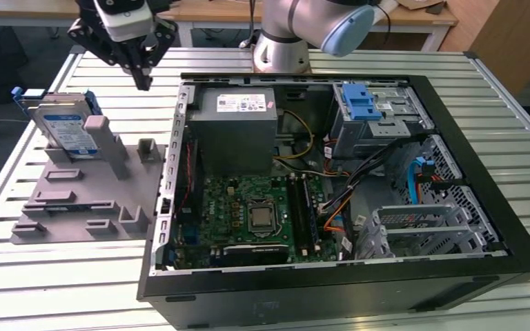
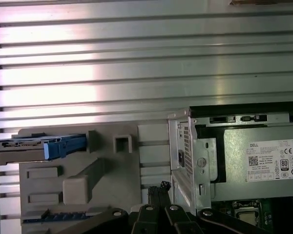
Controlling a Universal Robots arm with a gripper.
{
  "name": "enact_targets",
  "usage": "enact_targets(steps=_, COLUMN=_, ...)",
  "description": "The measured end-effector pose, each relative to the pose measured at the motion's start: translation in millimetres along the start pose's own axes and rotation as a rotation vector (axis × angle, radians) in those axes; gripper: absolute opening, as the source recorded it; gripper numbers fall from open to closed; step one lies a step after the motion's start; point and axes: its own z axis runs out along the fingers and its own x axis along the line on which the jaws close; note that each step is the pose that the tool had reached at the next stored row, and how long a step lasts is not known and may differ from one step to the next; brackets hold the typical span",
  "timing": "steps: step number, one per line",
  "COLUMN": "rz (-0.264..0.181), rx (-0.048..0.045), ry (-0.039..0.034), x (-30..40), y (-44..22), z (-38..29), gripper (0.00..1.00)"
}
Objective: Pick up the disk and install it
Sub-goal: 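Reach for the disk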
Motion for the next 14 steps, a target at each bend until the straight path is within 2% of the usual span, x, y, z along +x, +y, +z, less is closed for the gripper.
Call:
enact_targets(steps=10, rz=0.000, rx=0.0000, ry=-0.0001, x=6.2, y=3.7, z=1.0, gripper=0.11)
enact_targets(steps=14, rz=0.000, rx=0.0000, ry=-0.0001, x=11.3, y=9.8, z=1.8, gripper=0.11)
